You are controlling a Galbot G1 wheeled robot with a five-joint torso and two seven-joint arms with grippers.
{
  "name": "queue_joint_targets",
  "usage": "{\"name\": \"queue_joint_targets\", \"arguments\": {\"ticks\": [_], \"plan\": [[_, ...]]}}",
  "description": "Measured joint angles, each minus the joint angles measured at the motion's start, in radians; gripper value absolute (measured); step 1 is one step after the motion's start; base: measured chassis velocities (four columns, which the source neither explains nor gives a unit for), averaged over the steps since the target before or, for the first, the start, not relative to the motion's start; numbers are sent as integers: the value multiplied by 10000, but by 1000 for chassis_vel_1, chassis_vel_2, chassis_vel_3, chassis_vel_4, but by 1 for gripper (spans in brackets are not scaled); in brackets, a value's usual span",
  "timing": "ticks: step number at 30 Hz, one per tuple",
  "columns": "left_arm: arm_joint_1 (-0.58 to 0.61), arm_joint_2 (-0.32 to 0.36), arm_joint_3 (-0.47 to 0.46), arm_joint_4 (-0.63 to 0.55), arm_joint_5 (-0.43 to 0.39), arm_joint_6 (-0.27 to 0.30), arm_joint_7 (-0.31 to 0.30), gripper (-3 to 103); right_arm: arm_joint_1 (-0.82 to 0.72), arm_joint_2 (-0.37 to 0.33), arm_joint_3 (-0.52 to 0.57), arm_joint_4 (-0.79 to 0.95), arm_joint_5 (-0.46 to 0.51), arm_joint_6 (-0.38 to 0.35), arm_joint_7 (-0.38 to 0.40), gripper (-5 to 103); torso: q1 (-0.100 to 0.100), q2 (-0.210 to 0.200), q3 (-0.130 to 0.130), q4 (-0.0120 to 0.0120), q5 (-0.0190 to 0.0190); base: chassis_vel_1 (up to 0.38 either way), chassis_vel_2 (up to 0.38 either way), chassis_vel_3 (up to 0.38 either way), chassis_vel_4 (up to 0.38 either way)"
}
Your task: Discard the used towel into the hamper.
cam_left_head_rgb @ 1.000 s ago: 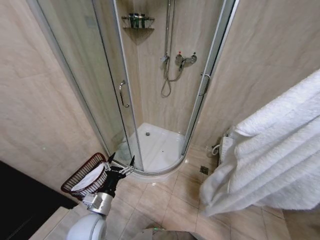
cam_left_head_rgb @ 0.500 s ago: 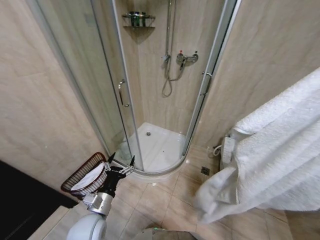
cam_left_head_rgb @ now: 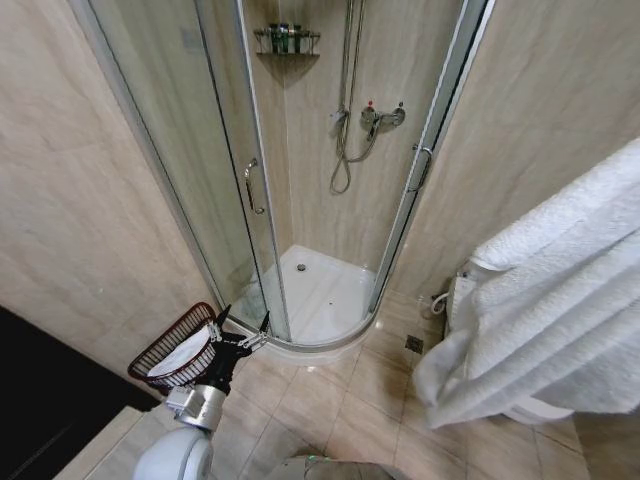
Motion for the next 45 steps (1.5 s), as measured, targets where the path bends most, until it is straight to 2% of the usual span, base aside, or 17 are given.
{"name": "queue_joint_targets", "arguments": {"ticks": [10,28,29,31,35,37,45], "plan": [[0,0,0,0,0,0,0,100,3,23,-68,0,-28,60,-71,10,99,235,140,1,0,0,0,0,0],[-2,0,0,0,0,0,0,100,27,26,-124,-2,-38,59,-134,10,101,230,142,1,4,62,-65,-85,90],[-1,0,0,0,0,0,0,100,31,23,-132,0,-39,78,-136,10,97,230,139,3,-7,203,-193,-175,203],[-1,1,0,0,0,0,0,100,35,23,-141,1,-40,94,-134,10,85,230,133,-1,6,201,-193,-183,169],[3,1,0,0,0,0,0,100,35,27,-146,5,-42,99,-130,10,79,231,130,-1,-7,142,-139,-129,157],[2,0,0,0,0,0,0,100,38,24,-149,2,-42,101,-128,10,80,225,130,-1,6,24,-24,-20,38],[-3,0,0,0,0,0,0,100,53,21,-164,0,-30,101,-122,10,99,211,136,2,-2,-34,45,63,-14]]}}
